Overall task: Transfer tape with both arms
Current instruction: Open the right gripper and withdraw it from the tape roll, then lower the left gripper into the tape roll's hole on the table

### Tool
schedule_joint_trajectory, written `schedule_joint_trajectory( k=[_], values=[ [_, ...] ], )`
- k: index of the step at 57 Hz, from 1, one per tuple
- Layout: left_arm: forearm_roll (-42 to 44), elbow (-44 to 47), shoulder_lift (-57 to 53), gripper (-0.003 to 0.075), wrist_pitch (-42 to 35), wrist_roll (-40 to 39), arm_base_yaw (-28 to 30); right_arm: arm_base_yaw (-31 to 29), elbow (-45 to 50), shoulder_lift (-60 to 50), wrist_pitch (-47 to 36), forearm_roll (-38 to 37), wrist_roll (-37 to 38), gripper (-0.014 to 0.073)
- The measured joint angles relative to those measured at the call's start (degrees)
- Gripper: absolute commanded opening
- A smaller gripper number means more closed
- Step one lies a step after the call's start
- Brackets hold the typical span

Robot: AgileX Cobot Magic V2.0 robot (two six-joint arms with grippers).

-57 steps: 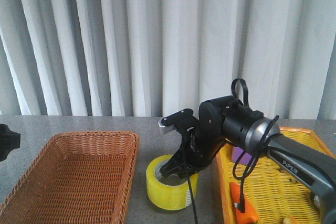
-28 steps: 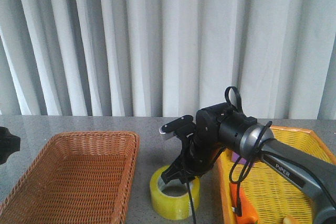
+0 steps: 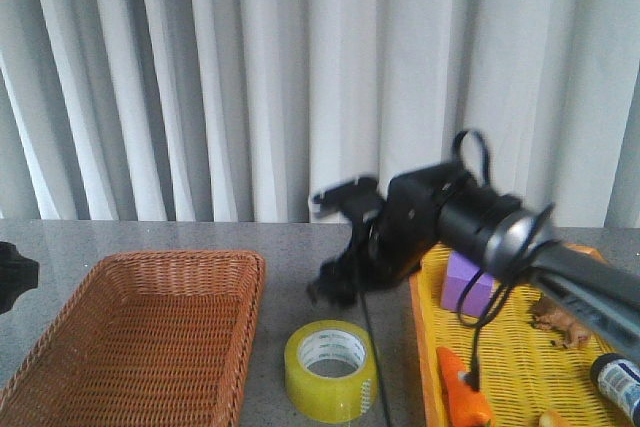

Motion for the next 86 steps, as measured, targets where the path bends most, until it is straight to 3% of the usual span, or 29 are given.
schedule_joint_trajectory(
  k=[8,16,29,41,51,60,72,86],
  values=[
    [0.0,0.0,0.0,0.0517,0.0,0.0,-1.0,0.0,-0.1,-8.2,-3.8,-5.6,2.1,0.0318],
    [0.0,0.0,0.0,0.0517,0.0,0.9,-3.6,-0.7,-0.1,-15.5,-4.8,-13.7,9.3,0.0205],
    [-0.1,0.0,0.0,0.0517,-0.8,4.1,-9.4,-9.4,0.0,-23.3,1.0,-16.0,15.5,-0.0015],
    [-0.2,-2.1,0.0,0.0517,-1.9,4.7,-14.2,-19.0,8.5,-30.3,1.1,-12.8,15.3,-0.0008],
    [-0.2,-11.5,0.7,0.0517,0.0,4.7,-17.5,-24.7,18.8,-34.5,-1.9,-12.6,15.3,-0.0008],
    [-0.2,-26.1,6.1,0.0517,5.4,4.7,-21.5,-25.7,24.7,-34.8,-2.4,-12.4,15.3,-0.0007],
    [-0.3,-47.5,21.6,0.0517,19.6,7.0,-25.8,-25.7,29.1,-34.8,-2.5,-12.2,15.3,-0.0007],
    [0.1,-54.7,37.4,0.0514,23.2,3.6,-26.8,-25.7,29.9,-34.8,-2.4,-12.2,15.3,-0.0007]
  ],
)
